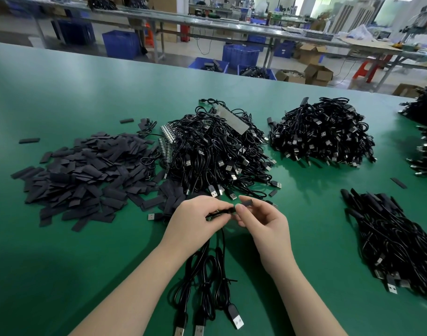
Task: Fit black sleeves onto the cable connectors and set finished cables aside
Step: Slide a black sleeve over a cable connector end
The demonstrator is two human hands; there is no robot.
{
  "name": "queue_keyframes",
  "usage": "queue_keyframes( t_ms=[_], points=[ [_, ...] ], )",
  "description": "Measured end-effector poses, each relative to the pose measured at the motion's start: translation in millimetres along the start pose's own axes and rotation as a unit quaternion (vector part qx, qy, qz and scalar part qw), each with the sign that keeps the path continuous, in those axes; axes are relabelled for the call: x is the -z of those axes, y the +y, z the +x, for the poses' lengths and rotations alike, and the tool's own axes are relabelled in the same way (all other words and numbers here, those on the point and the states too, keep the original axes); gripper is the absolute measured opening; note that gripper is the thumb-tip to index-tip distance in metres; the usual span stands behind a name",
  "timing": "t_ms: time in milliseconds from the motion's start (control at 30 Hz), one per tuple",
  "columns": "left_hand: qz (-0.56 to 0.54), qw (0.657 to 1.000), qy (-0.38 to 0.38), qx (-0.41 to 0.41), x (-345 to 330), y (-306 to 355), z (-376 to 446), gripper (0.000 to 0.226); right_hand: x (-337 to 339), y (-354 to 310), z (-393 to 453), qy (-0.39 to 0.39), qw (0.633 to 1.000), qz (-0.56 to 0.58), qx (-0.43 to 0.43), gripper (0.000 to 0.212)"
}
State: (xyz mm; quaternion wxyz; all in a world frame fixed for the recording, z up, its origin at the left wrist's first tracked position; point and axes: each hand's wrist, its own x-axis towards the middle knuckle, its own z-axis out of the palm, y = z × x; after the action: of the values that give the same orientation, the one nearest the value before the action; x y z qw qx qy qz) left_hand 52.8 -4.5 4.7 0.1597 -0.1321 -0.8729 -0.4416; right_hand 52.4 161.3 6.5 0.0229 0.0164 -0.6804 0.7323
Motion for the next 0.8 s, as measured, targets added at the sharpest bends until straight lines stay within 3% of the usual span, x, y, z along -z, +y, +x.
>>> queue_keyframes(
  t_ms=[167, 267, 467, 600, 800],
  points=[
    [-0.035, 0.997, 0.051, 0.036, -1.7, 0.6, -0.9, 0.033, -4.8, -2.4, -2.0, 0.014, 0.999, 0.035, 0.014, 0.022],
    [-0.031, 0.997, 0.072, 0.015, -4.1, 2.0, -2.3, 0.020, -5.6, -3.4, -2.5, 0.016, 0.998, 0.054, 0.008, 0.023],
    [0.001, 0.998, 0.057, -0.026, -5.2, 4.8, -2.7, 0.020, -6.6, -2.2, -3.4, 0.049, 0.996, 0.070, 0.003, 0.022],
    [0.004, 0.995, 0.086, -0.047, -4.5, 7.8, -3.3, 0.019, -8.4, -2.6, -4.9, 0.053, 0.994, 0.094, -0.004, 0.020],
    [-0.008, 0.996, 0.085, -0.040, -4.1, 8.4, -3.1, 0.017, -10.0, -4.6, -5.7, 0.056, 0.992, 0.116, -0.013, 0.018]
  ],
)
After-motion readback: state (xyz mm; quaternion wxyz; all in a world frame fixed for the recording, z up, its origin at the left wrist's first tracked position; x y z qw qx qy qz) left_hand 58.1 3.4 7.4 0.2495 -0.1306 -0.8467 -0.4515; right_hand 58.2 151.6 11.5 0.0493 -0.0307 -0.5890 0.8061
